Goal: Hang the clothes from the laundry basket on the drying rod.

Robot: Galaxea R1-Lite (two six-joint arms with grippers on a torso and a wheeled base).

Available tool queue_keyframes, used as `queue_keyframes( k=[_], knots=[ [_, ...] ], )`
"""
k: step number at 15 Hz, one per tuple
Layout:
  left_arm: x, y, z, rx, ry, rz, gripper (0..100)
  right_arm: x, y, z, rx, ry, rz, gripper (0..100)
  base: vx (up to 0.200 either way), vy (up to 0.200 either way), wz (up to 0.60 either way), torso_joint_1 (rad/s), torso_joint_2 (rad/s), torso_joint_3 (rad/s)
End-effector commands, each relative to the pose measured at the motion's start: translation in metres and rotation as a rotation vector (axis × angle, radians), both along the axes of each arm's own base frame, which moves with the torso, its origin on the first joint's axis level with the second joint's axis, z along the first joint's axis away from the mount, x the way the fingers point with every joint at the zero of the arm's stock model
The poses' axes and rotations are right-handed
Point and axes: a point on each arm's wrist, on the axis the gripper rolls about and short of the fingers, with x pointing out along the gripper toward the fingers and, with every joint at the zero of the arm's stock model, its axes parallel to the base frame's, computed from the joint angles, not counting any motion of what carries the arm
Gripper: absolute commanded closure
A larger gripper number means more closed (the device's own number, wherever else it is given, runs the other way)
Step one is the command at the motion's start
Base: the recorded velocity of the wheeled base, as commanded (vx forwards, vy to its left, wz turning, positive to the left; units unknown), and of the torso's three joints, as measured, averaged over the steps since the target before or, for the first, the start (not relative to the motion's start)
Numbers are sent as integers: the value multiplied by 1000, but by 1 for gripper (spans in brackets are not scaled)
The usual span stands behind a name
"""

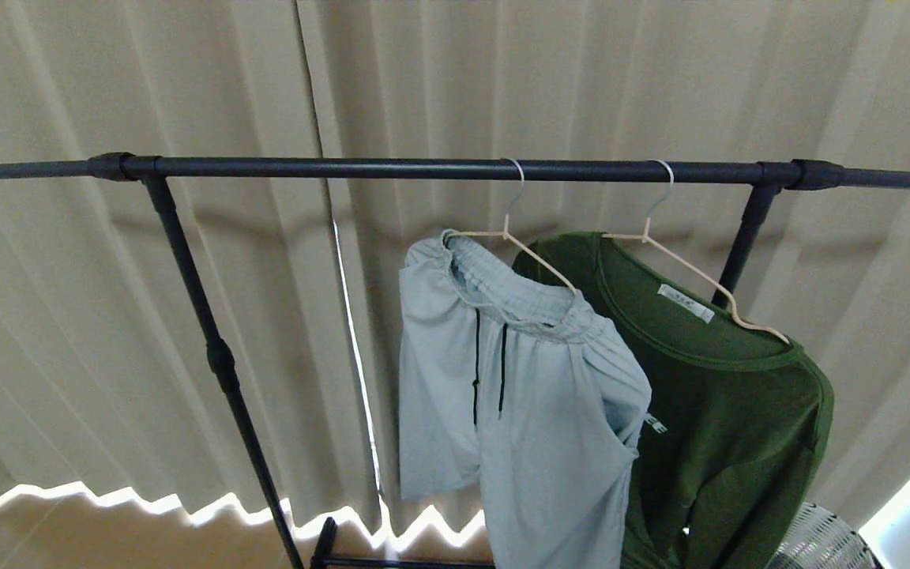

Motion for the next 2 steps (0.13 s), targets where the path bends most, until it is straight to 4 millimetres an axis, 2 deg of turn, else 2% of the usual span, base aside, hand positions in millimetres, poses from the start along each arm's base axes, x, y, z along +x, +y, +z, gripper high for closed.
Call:
queue_keyframes(
  k=[1,2],
  knots=[
    [0,0,0,1,-1,0,0,0,0,0,-1,-1,2,0,0,0,0,0,0,0],
    [0,0,0,0,0,2,0,0,0,0,-1,-1,2,0,0,0,0,0,0,0]
  ],
)
